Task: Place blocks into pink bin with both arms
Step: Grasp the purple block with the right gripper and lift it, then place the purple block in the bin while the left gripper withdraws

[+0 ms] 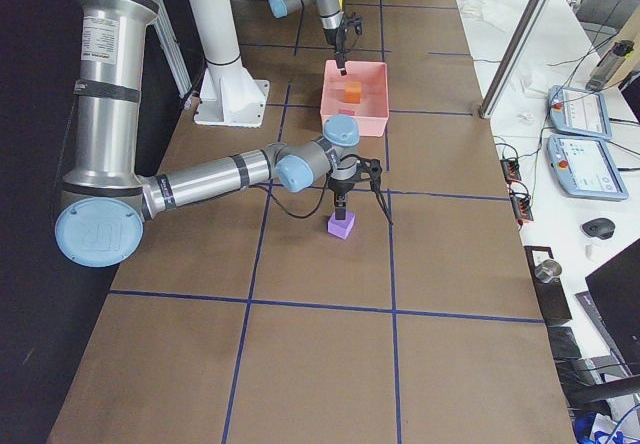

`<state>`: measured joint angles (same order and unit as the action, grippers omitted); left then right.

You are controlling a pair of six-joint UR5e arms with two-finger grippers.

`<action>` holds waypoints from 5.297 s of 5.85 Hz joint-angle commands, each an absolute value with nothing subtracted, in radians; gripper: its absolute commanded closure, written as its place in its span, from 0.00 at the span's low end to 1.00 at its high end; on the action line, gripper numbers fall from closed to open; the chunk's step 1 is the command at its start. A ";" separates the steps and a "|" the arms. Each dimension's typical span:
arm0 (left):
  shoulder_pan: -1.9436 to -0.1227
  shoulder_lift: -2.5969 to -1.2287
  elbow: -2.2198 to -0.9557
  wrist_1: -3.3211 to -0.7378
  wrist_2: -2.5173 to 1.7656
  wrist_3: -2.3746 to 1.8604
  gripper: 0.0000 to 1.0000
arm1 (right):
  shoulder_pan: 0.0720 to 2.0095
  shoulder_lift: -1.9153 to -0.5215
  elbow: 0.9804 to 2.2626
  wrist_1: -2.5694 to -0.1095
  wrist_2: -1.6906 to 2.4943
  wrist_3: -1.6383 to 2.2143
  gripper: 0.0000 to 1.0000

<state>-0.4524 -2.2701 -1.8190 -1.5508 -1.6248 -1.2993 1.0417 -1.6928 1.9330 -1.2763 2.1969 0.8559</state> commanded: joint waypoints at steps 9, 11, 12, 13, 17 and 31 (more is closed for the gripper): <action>-0.449 -2.266 -1.835 -1.551 -1.621 -1.298 0.00 | 0.792 -1.674 1.844 -1.276 1.876 1.258 0.01; -0.449 -2.266 -1.835 -1.551 -1.621 -1.298 0.00 | 0.790 -1.640 1.797 -1.276 1.830 1.238 0.32; -0.449 -2.266 -1.835 -1.551 -1.621 -1.298 0.00 | 0.790 -1.629 1.789 -1.276 1.830 1.235 0.33; -0.449 -2.264 -1.833 -1.551 -1.620 -1.299 0.00 | 0.792 -1.626 1.801 -1.275 1.830 1.220 0.34; -0.472 -2.216 -1.880 -1.517 -1.679 -1.099 0.00 | 0.790 -1.493 1.962 -1.301 1.839 1.215 0.41; -1.100 -1.334 -1.794 -2.164 -2.218 -0.128 0.00 | 0.698 -0.963 1.868 -1.759 1.921 1.103 0.00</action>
<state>-1.0998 -1.4034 -1.8287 -2.0094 -2.2182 -0.1640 0.6884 -0.9428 1.8508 -1.7606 1.9139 1.1209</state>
